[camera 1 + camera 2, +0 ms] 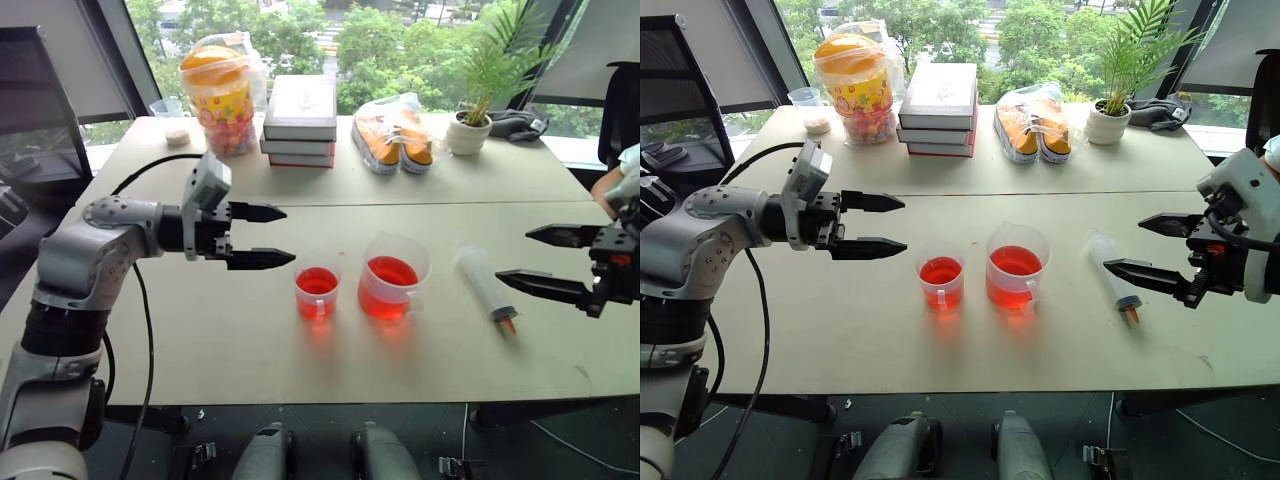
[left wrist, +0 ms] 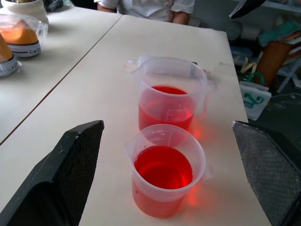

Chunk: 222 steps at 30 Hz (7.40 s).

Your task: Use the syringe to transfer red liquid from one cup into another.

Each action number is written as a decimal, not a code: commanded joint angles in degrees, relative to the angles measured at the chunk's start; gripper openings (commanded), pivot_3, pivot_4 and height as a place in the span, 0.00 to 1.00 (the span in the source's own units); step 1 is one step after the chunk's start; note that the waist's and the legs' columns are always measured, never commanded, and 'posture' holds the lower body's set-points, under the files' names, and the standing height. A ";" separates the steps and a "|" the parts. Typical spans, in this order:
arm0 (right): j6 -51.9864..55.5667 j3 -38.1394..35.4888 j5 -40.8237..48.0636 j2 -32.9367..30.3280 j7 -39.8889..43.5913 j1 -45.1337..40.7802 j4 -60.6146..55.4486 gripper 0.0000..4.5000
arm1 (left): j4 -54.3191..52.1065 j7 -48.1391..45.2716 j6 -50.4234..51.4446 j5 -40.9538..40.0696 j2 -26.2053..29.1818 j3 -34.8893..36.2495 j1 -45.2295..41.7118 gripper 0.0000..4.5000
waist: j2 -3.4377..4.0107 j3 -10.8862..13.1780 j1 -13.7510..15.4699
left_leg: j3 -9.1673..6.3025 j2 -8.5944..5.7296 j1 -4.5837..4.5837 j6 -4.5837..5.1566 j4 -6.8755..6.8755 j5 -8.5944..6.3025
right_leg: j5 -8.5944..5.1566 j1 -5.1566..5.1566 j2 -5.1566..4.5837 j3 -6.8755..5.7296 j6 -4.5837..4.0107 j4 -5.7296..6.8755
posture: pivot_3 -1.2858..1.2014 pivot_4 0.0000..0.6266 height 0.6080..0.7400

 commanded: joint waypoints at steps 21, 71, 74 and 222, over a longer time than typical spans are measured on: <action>0.76 -0.31 0.67 -3.39 -0.04 -0.49 2.06 0.99 | -0.23 0.40 -1.79 -1.93 -1.50 1.19 -0.44 1.00 | 0.00 0.00 0.01 | 0.00 0.00 0.00 0.00 0.00 0.00 | 0.00 0.00 0.00 0.00 0.00 0.00 | 0.52 0.24 1.00; -18.36 62.49 -47.91 16.27 11.75 -48.63 66.10 0.31 | 5.05 4.62 -10.28 3.05 -12.57 -1.46 -2.40 1.00 | -0.03 -0.04 -0.24 | 0.12 -0.03 0.01 -0.01 0.03 0.01 | 0.02 -0.16 0.04 0.06 0.00 0.16 | 0.52 0.24 1.00; -15.74 50.52 -43.25 13.21 8.18 -44.54 53.01 0.31 | 6.38 3.94 -9.85 2.42 -13.25 -1.67 -3.82 1.00 | 0.05 -0.01 0.10 | 0.10 -0.06 -0.16 -0.01 0.03 0.01 | 0.02 -0.29 0.00 0.05 0.00 0.15 | 0.52 0.24 1.00; -44.98 44.17 -9.12 54.39 -9.71 -25.84 19.72 0.31 | 12.13 -1.68 2.42 -0.93 -2.61 6.71 -15.60 0.98 | -0.10 -0.06 -0.33 | 0.00 -0.06 0.05 0.00 0.01 0.03 | 0.02 -0.12 0.00 -0.08 0.02 0.23 | 0.52 0.24 1.00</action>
